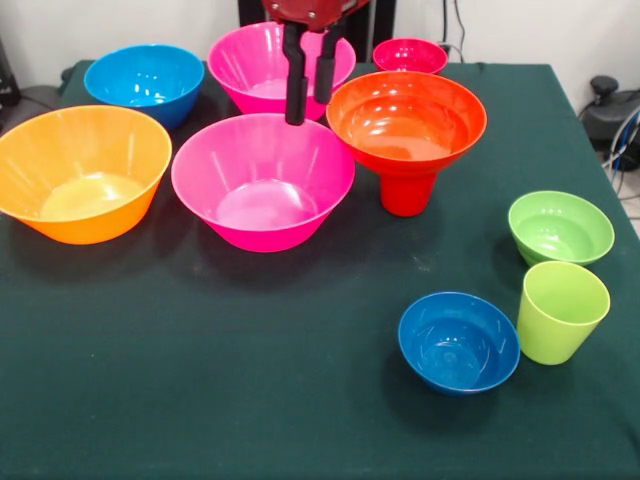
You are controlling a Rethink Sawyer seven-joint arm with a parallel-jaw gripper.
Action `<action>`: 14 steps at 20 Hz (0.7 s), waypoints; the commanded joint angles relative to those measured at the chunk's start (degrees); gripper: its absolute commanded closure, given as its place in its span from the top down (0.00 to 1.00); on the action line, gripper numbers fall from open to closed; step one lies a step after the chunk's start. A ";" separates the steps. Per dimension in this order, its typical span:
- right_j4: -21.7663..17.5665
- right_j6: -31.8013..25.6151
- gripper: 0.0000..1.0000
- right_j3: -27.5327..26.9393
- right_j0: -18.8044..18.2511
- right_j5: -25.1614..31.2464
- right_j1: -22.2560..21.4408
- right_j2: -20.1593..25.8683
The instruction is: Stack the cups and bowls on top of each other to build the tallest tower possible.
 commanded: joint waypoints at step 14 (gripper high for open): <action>1.13 5.15 1.00 -2.03 1.25 8.12 2.14 -3.88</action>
